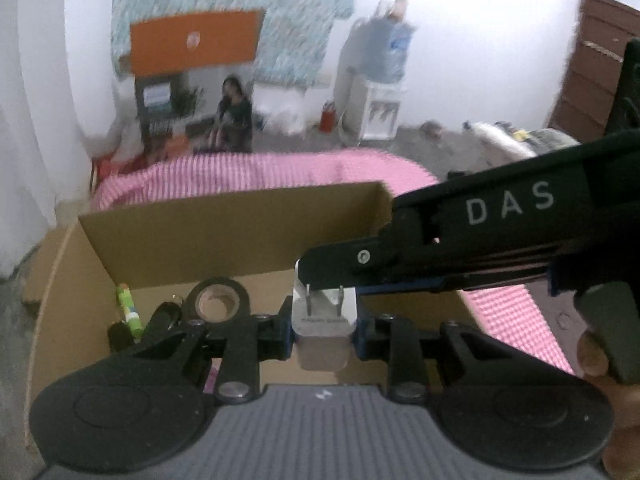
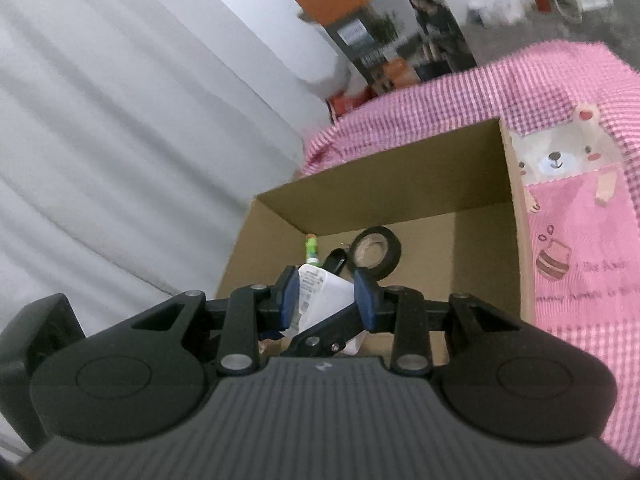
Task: Organize rigid objects
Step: 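Carry the white charger into the box and open the right gripper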
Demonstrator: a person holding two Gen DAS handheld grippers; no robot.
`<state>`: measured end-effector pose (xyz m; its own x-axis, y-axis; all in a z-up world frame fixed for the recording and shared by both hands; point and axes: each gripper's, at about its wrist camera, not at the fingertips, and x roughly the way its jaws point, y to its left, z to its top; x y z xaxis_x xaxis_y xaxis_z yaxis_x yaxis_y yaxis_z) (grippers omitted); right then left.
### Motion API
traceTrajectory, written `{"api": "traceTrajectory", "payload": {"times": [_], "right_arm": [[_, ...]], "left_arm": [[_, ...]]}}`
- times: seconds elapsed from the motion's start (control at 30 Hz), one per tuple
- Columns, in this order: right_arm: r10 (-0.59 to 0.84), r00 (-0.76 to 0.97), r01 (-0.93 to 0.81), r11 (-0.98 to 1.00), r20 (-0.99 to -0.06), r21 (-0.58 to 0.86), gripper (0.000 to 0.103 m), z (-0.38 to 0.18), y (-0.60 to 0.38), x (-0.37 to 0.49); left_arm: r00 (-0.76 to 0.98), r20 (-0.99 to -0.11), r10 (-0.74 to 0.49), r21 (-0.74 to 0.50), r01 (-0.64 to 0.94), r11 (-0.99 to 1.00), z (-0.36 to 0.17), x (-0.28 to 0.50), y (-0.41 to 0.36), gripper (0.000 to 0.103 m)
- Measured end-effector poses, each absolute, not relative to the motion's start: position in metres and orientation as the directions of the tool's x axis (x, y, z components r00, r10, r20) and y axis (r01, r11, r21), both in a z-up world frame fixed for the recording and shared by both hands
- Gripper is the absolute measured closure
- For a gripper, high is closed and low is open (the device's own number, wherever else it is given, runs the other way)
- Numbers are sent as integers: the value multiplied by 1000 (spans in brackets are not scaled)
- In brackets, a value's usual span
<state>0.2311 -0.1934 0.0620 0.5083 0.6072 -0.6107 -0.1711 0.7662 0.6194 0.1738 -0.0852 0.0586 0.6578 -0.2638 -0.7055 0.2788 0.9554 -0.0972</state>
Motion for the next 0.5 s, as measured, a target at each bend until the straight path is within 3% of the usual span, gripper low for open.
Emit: {"api": "traceTrajectory", "payload": {"times": [0.27, 0.5], "right_arm": [[621, 358, -110, 770, -697, 629, 72, 18, -176, 288], [637, 275, -90, 763, -720, 640, 71, -8, -162, 305]], "left_arm": [[546, -822, -159, -56, 199, 978, 15, 217, -78, 75], [478, -871, -111, -42, 153, 987, 5, 232, -70, 75]]}}
